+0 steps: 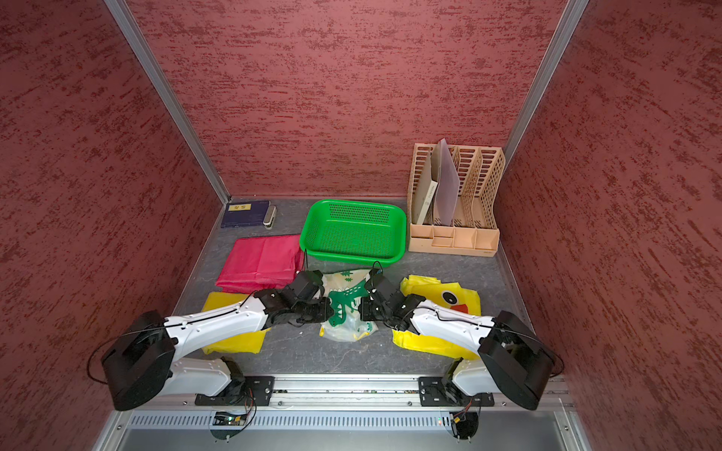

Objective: Put the folded raincoat in the basket
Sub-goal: Pick up the raincoat from the center of the board, then place the raincoat in the basket.

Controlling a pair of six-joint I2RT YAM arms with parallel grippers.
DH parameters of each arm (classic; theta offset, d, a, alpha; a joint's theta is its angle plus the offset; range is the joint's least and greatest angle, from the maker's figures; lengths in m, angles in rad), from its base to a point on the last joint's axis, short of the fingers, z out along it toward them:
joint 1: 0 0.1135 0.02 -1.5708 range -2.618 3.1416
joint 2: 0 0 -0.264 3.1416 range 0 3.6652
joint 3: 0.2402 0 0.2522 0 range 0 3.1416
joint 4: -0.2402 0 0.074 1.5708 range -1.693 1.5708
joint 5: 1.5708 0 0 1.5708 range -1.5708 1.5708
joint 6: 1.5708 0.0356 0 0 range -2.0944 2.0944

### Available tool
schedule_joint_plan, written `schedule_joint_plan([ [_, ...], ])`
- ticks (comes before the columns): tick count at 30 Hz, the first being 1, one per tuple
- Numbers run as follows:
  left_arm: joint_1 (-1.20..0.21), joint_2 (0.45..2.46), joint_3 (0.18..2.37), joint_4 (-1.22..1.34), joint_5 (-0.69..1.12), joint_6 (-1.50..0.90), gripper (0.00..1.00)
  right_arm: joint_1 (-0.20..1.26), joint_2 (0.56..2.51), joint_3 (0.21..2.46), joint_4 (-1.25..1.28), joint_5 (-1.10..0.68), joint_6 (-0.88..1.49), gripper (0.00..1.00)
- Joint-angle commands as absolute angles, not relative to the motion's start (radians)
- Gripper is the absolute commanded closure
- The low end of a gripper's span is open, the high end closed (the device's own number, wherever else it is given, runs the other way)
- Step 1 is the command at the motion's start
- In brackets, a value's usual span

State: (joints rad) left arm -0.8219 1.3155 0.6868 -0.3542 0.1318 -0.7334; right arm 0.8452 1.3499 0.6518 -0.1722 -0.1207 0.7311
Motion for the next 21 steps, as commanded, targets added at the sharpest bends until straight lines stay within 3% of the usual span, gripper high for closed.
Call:
schedule_joint_plan([
  [1,-0.85,1.236,0.745,-0.287,0.136,-0.75,1.0,0.882,1.301,0.71,-0.13,-0.15,0.744,1.0],
  [10,-0.854,1.102,0.772,-0.36,0.066,-0.741,1.0,0.884,1.152,0.713,-0.143,-0.147,0.773,1.0],
  [21,-0.84,1.173,1.017,-0.52,0.037,-0.622,1.0,0.884,1.107,0.881,-0.324,-0.088,0.703,1.0],
])
